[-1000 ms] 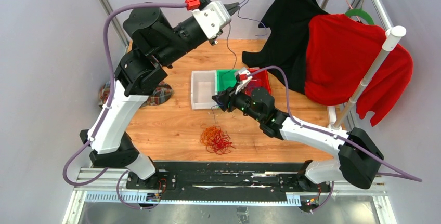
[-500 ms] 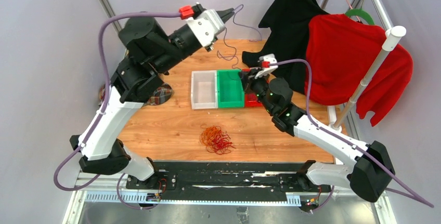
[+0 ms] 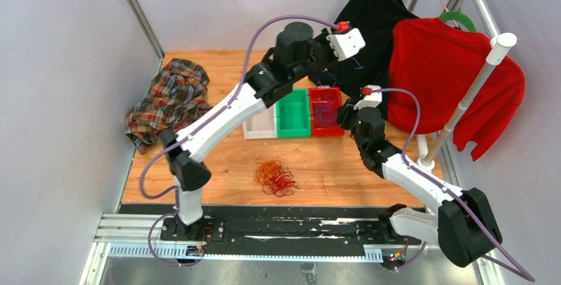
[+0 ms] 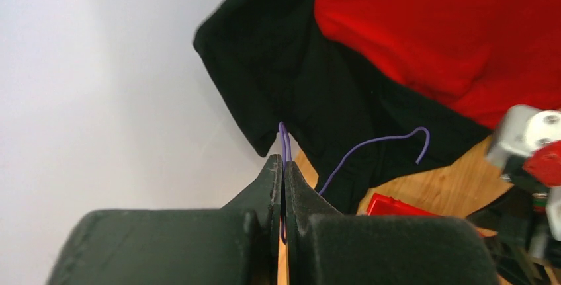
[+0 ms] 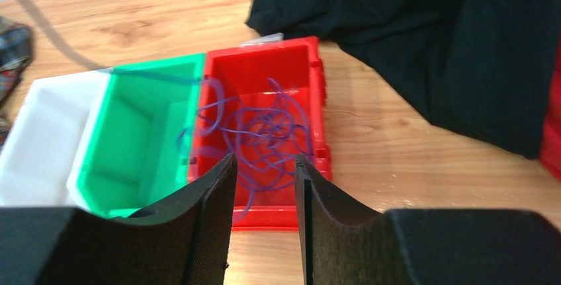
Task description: Untangle the cables
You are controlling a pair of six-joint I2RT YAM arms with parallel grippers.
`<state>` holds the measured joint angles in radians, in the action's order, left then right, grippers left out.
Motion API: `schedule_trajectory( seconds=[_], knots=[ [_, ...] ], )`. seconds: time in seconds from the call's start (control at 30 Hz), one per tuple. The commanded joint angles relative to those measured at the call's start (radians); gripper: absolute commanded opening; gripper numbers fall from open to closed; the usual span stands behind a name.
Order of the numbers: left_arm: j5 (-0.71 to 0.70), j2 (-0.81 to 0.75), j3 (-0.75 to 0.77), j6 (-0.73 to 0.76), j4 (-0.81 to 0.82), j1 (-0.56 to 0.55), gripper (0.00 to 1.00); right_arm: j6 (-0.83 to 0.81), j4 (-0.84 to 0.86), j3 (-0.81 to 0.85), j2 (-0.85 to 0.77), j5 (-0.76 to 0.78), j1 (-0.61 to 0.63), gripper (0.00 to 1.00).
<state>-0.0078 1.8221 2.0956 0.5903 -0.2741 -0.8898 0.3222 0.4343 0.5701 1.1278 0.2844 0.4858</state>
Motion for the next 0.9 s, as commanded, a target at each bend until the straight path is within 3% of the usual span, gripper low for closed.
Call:
schedule_trajectory(
  seconds=[0.0,0.23,0.7,0.87],
  knots=[
    [-0.059,0.111,0.123,0.011,0.033,0.03,0.01,0.08,-0.059,-0.028,0.021,0.05,-0.058,0.39],
    [-0.052,0.218,0.159,-0.035,0.025,0.058,0.0,0.119,-0.062,-0.104,-0.027,0.096,-0.065,0.47],
    [0.021,0.141,-0.041,-0.094,0.083,0.061,0.0,0.201,-0.225,-0.16,-0.212,0.25,-0.073,0.46],
    [0.047,0.157,-0.052,-0.145,0.011,0.061,0.0,0.217,-0.27,-0.141,-0.228,0.265,-0.075,0.46]
  ],
)
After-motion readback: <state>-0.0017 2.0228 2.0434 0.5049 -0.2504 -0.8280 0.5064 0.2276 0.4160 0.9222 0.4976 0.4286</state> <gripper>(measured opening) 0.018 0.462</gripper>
